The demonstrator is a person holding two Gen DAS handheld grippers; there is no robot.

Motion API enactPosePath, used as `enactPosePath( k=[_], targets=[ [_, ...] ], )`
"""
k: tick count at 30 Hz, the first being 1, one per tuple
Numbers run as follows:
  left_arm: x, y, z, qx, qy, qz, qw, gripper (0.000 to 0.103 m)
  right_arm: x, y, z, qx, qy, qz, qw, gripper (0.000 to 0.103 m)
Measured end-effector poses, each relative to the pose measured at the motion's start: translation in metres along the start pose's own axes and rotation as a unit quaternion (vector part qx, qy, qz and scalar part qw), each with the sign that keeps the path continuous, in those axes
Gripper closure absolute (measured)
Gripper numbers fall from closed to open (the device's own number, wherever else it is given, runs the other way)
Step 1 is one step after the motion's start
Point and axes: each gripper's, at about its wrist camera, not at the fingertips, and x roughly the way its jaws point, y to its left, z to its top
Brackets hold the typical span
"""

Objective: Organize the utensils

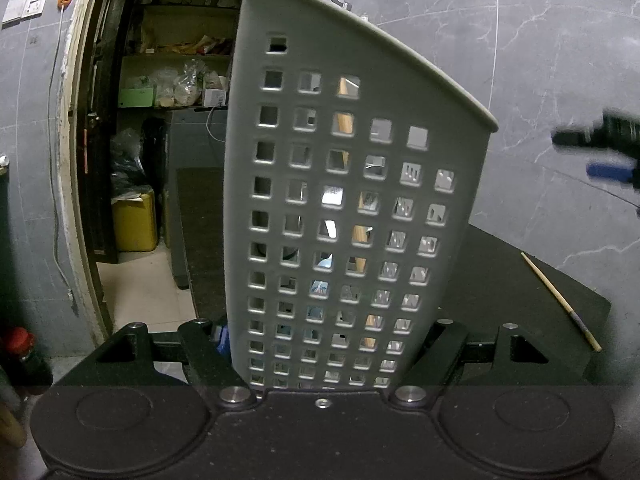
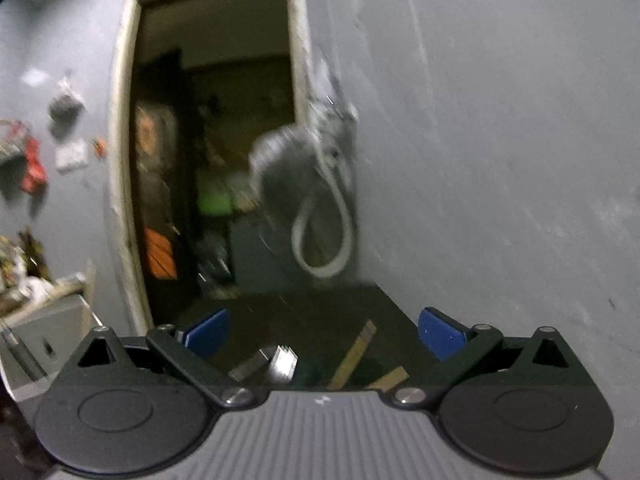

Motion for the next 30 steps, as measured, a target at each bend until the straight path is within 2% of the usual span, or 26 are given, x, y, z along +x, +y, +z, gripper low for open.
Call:
enactPosePath(
  k=[6,15,26,30],
  targets=[
    [0.0,0.0,0.0,0.0,0.0,0.001,1.0,0.026,0.0,-0.016,-0.039,0.007,0.074,-0.042,0.996,0.0],
    [0.0,-0.001,0.0,0.002,0.0,0.002,1.0,0.026,-0.004,-0.031,-0.081,0.005,0.134,-0.088,0.987,0.0],
    [0.001,-0.002,0.0,0.003,0.001,0.003,1.0,0.026,-0.01,-0.038,-0.093,0.014,0.17,-0.088,0.981,0.0],
    [0.001,-0.002,0.0,0.003,0.001,0.003,1.0,0.026,-0.01,-0.04,-0.092,0.022,0.187,-0.045,0.981,0.0]
  ],
)
